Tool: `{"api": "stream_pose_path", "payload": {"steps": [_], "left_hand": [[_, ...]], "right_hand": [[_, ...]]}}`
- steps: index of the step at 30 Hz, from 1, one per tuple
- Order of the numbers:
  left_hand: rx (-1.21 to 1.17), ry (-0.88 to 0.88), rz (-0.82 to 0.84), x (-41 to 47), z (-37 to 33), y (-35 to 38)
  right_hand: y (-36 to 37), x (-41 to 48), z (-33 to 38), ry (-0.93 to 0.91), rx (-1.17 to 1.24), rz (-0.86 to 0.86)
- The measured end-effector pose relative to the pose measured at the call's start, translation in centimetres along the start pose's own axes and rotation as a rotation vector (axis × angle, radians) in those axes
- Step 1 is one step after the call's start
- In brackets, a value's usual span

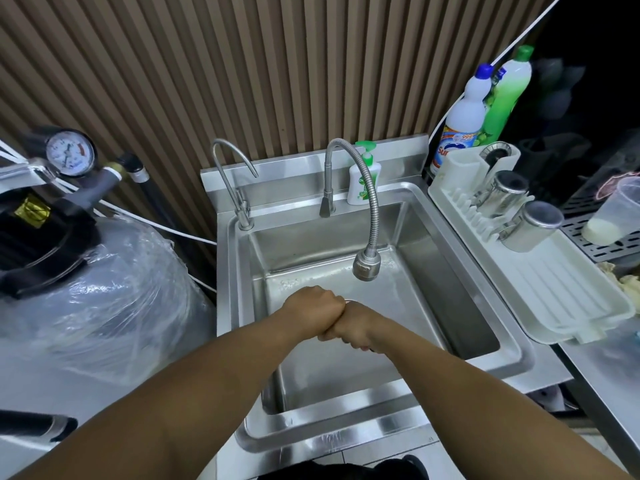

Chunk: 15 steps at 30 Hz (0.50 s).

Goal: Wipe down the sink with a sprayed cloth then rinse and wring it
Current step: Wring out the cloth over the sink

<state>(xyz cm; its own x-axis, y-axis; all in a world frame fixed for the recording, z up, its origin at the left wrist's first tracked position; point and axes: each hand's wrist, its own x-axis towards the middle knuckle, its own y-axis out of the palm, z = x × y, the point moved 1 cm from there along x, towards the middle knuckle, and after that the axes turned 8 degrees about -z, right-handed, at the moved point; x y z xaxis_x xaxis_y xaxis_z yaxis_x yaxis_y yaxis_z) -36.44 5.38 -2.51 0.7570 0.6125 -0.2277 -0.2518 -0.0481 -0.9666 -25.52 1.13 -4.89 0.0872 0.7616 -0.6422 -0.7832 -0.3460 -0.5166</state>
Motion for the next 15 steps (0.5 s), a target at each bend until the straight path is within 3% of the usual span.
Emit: {"api": "stream_pose_path", "payload": {"steps": [3, 8, 15], "left_hand": [[0.011, -0.047, 0.072, 0.0, -0.1, -0.4], [-0.141, -0.142, 0.100, -0.2, -0.4, 0.2], [-0.427, -0.207, 0.174, 0.1, -0.8, 1.1]], "right_hand": [[0.8, 0.2, 0.1, -0.131, -0.202, -0.204], [1.1, -0.4, -0.6, -0.199, -0.400, -0.426], [0.7, -0.8, -1.7, -0.405, -0.736, -0.530]]}}
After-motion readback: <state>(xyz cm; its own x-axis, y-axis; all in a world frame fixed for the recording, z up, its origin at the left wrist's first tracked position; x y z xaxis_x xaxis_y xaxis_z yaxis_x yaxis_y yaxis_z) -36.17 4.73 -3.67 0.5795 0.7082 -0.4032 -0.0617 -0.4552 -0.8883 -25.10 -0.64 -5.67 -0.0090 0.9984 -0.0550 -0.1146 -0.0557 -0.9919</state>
